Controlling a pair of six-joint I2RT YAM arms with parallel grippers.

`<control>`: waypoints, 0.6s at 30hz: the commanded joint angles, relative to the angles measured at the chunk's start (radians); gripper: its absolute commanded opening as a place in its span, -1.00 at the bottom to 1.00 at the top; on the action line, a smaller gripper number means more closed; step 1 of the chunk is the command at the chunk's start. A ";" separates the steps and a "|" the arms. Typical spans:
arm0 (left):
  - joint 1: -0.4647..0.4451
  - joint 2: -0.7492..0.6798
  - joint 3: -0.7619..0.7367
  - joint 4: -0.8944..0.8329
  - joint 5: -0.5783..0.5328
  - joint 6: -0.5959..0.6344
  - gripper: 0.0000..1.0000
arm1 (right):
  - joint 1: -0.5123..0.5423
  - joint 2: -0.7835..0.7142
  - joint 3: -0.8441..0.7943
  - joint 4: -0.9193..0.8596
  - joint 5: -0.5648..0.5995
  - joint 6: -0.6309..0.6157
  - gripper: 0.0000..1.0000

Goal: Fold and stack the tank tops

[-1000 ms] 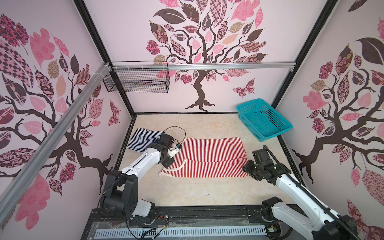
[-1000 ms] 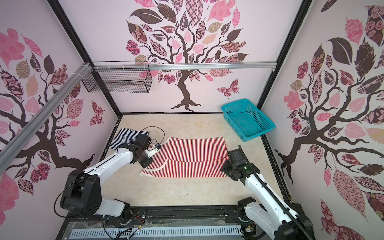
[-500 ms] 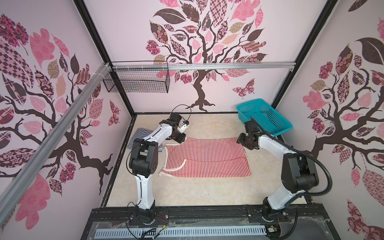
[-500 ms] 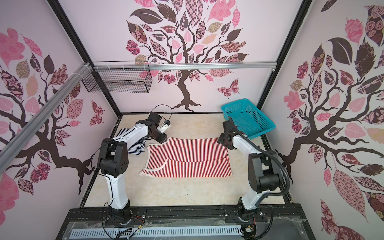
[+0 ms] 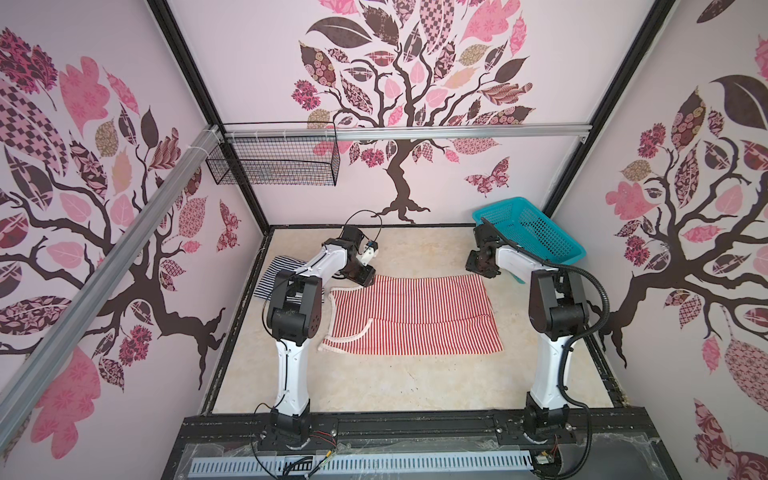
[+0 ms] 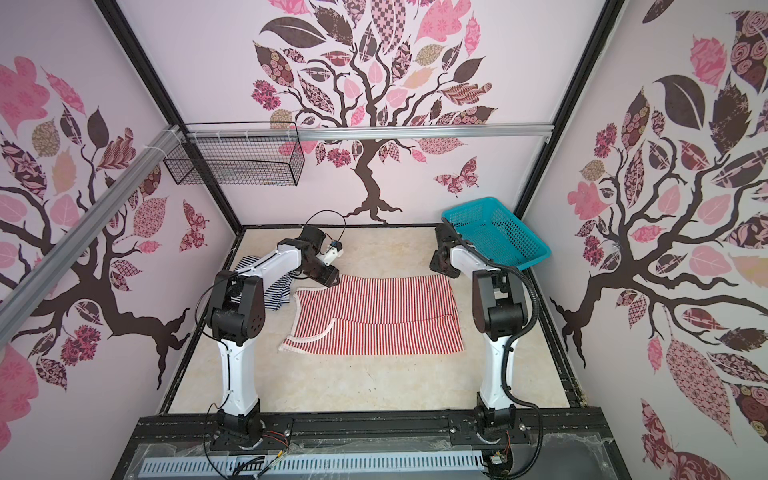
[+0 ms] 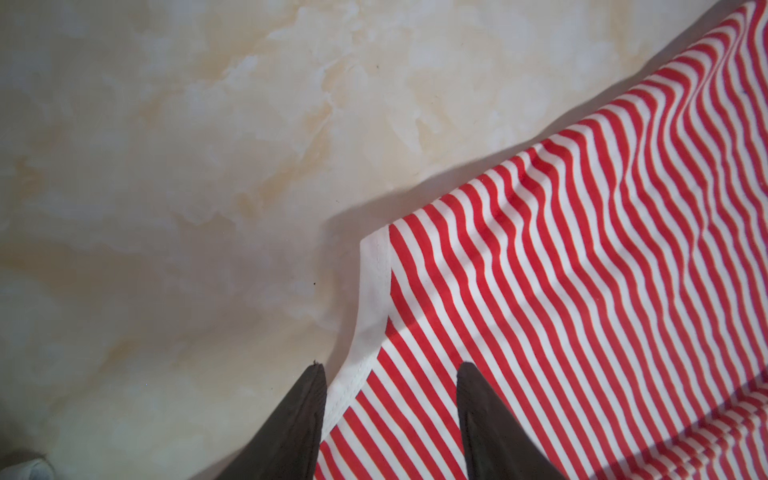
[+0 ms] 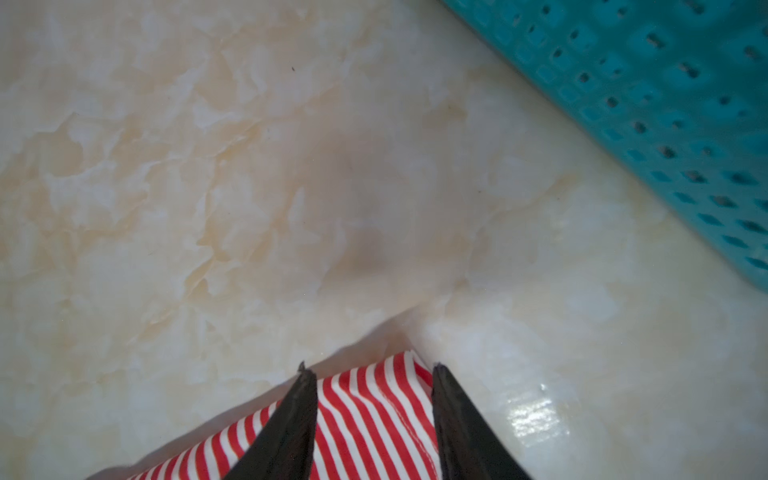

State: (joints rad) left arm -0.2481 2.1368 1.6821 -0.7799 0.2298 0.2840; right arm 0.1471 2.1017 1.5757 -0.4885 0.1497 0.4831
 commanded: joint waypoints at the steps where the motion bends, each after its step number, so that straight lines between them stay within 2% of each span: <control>1: 0.007 0.024 0.043 0.001 0.039 -0.019 0.10 | -0.007 0.045 0.046 -0.067 0.055 -0.035 -0.04; 7: 0.006 0.041 0.070 0.002 0.069 -0.032 0.10 | -0.015 0.075 0.048 -0.073 0.045 -0.047 -0.05; 10: 0.006 0.059 0.094 -0.012 0.078 -0.039 0.11 | -0.015 0.084 0.050 -0.064 0.026 -0.054 -0.12; 18: 0.006 0.102 0.156 -0.042 0.104 -0.044 0.11 | -0.015 0.075 0.069 -0.068 -0.009 -0.060 -0.61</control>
State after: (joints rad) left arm -0.2470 2.2166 1.7893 -0.7998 0.3092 0.2493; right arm 0.1360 2.1719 1.6100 -0.5293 0.1516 0.4271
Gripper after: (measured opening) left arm 0.555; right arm 0.217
